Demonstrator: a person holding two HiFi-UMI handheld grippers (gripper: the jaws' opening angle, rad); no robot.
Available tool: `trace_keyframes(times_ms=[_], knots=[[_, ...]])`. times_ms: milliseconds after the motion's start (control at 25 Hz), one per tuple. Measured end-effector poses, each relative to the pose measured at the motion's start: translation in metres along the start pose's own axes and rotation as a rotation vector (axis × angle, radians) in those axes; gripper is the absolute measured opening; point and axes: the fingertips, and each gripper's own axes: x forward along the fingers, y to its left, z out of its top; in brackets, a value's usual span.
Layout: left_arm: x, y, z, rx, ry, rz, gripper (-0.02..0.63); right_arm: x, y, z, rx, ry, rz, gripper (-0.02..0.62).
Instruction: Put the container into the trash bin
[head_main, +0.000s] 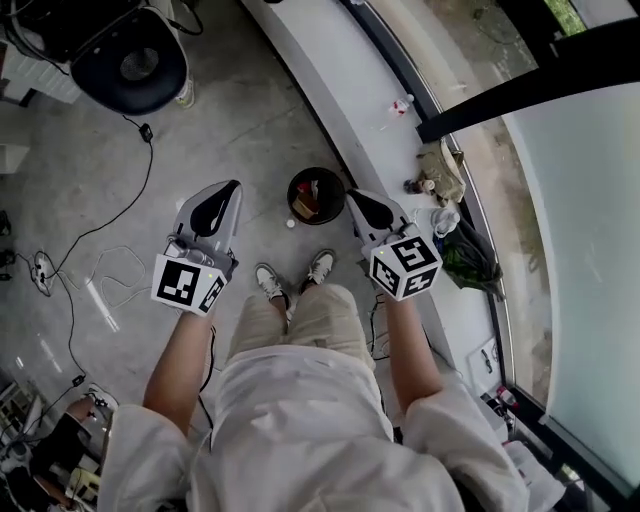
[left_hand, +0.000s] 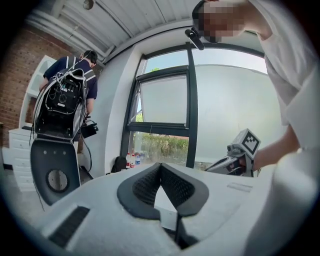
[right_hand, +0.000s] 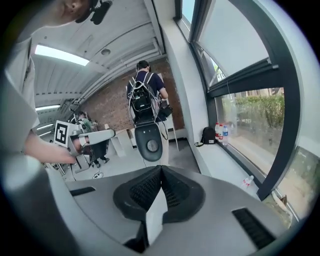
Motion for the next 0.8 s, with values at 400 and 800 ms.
trace_keyframes(times_ms=[400,800], knots=[[-0.033,-0.002,0.085,0.041,-0.127,0.078,0.017,-0.040,0.020,0.077,-0.070,-0.110,0.034,0.002],[-0.060,0.003,0.150,0.106,-0.247,0.155,0.017,-0.082,0.012,0.133,-0.153,-0.219,0.036,0.002]])
